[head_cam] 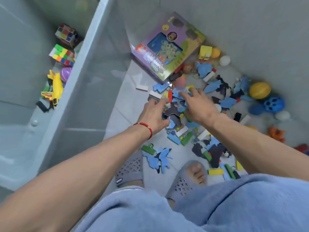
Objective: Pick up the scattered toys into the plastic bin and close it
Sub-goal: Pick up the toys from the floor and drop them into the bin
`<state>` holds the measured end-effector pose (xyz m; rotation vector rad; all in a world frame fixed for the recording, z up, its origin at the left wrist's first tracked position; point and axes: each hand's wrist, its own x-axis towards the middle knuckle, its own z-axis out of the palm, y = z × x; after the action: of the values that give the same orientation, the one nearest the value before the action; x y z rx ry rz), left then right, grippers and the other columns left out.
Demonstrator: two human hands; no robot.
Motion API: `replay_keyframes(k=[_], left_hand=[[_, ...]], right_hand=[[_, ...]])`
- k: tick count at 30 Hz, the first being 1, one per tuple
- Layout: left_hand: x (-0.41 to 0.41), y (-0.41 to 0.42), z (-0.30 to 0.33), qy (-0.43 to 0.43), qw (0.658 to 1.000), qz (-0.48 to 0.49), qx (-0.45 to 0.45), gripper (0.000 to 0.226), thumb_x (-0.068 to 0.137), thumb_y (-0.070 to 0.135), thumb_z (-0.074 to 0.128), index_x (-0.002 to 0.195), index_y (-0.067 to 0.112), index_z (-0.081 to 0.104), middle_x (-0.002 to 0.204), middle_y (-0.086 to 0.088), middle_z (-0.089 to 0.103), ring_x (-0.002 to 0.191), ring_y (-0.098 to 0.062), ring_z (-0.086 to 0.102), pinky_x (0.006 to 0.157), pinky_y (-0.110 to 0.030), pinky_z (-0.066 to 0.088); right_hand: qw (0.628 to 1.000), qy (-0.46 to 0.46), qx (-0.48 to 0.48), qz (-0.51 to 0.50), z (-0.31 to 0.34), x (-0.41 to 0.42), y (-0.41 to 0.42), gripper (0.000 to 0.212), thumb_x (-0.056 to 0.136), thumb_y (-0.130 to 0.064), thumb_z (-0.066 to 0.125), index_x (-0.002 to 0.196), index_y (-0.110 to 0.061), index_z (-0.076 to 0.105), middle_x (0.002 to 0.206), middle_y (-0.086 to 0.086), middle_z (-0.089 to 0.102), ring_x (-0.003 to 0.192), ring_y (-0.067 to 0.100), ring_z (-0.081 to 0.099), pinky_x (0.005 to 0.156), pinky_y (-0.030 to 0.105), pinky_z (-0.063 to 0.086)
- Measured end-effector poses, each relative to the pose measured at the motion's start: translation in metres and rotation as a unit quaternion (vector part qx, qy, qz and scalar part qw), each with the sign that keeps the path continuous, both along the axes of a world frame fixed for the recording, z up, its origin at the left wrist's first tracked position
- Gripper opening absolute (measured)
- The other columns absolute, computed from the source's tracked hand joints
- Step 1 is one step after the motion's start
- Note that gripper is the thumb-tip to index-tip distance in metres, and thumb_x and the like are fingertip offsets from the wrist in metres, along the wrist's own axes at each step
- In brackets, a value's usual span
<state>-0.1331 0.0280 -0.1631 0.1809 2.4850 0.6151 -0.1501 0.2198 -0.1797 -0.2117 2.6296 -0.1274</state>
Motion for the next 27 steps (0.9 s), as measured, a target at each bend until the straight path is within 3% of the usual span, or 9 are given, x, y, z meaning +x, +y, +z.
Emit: replay_keyframes(k=[5, 8, 10, 13, 16, 18, 21, 24, 27], left_hand=[[-0.014, 0.019, -0.026, 0.053, 0.988, -0.120, -0.084, 0.076, 0.077, 0.037, 0.078, 0.140, 0.027, 0.038, 0.145, -0.014, 0.028, 0.127, -0.036, 0.035, 0.084, -0.048, 0.054], [-0.021, 0.022, -0.035, 0.091, 0.978, -0.153, -0.107, 0.067, 0.076, 0.033, 0.079, 0.133, 0.023, 0.045, 0.143, -0.016, 0.029, 0.121, -0.038, 0.038, 0.078, -0.047, 0.055], [-0.025, 0.022, -0.036, 0.110, 0.979, -0.148, -0.091, 0.049, 0.078, 0.022, 0.078, 0.121, 0.020, 0.054, 0.137, -0.016, 0.033, 0.116, -0.037, 0.041, 0.074, -0.046, 0.055], [-0.031, 0.018, -0.038, 0.126, 0.981, -0.140, -0.057, 0.028, 0.080, 0.006, 0.073, 0.106, 0.014, 0.064, 0.129, -0.016, 0.042, 0.110, -0.038, 0.048, 0.076, -0.046, 0.054], [-0.037, 0.012, -0.041, 0.130, 0.982, -0.133, -0.024, 0.018, 0.091, 0.010, 0.066, 0.107, 0.003, 0.072, 0.130, -0.018, 0.050, 0.107, -0.037, 0.057, 0.084, -0.039, 0.050], [-0.039, 0.010, -0.039, 0.132, 0.984, -0.117, -0.005, 0.020, 0.095, 0.012, 0.061, 0.104, -0.001, 0.073, 0.126, -0.016, 0.056, 0.104, -0.035, 0.061, 0.085, -0.034, 0.046], [-0.036, 0.010, -0.030, 0.122, 0.991, -0.059, 0.014, 0.017, 0.092, 0.014, 0.061, 0.089, 0.001, 0.072, 0.108, -0.014, 0.064, 0.099, -0.032, 0.061, 0.084, -0.036, 0.046], [-0.028, 0.013, -0.013, 0.079, 0.992, 0.097, 0.037, 0.027, 0.090, 0.023, 0.056, 0.073, 0.003, 0.063, 0.081, -0.013, 0.063, 0.079, -0.028, 0.059, 0.070, -0.040, 0.050], [-0.016, 0.011, 0.024, 0.018, 0.940, 0.304, 0.152, 0.015, 0.084, 0.026, 0.061, 0.082, 0.013, 0.069, 0.078, -0.012, 0.071, 0.064, -0.020, 0.064, 0.064, -0.035, 0.059]], right_hand=[[0.994, 0.044, 0.073, 0.063, -0.024, -0.018, -0.006, 0.072, 0.087, -0.020, 0.068, 0.147, -0.025, 0.029, 0.137, 0.017, 0.040, 0.121, 0.040, 0.044, 0.086, 0.052, 0.049], [0.991, 0.053, 0.090, 0.086, -0.025, -0.024, -0.004, 0.069, 0.082, -0.015, 0.073, 0.141, -0.019, 0.036, 0.129, 0.018, 0.044, 0.112, 0.041, 0.049, 0.074, 0.049, 0.050], [0.988, 0.073, 0.084, 0.108, -0.023, -0.026, -0.002, 0.056, 0.086, -0.015, 0.068, 0.136, -0.012, 0.042, 0.120, 0.020, 0.049, 0.104, 0.040, 0.053, 0.061, 0.043, 0.043], [0.987, 0.101, 0.051, 0.112, -0.024, -0.027, 0.008, 0.047, 0.087, -0.004, 0.061, 0.132, -0.006, 0.046, 0.110, 0.021, 0.056, 0.092, 0.039, 0.056, 0.053, 0.040, 0.037], [0.986, 0.128, 0.020, 0.103, -0.022, -0.025, 0.020, 0.044, 0.081, 0.008, 0.062, 0.121, -0.003, 0.050, 0.096, 0.020, 0.058, 0.080, 0.038, 0.055, 0.049, 0.037, 0.030], [0.985, 0.157, -0.009, 0.073, -0.018, -0.022, 0.029, 0.037, 0.085, 0.005, 0.058, 0.120, -0.003, 0.052, 0.094, 0.020, 0.059, 0.078, 0.038, 0.054, 0.050, 0.037, 0.031], [0.977, 0.183, -0.104, -0.044, 0.000, -0.011, 0.037, 0.026, 0.091, -0.007, 0.052, 0.117, -0.006, 0.056, 0.093, 0.016, 0.061, 0.080, 0.039, 0.056, 0.057, 0.042, 0.045], [0.938, 0.103, -0.240, -0.230, 0.031, 0.002, 0.041, 0.022, 0.093, -0.024, 0.054, 0.112, -0.017, 0.061, 0.084, 0.003, 0.066, 0.070, 0.028, 0.061, 0.064, 0.039, 0.053], [0.878, -0.011, -0.317, -0.359, 0.062, 0.009, 0.039, 0.018, 0.088, -0.030, 0.058, 0.092, -0.013, 0.063, 0.079, 0.006, 0.066, 0.054, 0.023, 0.061, 0.057, 0.039, 0.059]])
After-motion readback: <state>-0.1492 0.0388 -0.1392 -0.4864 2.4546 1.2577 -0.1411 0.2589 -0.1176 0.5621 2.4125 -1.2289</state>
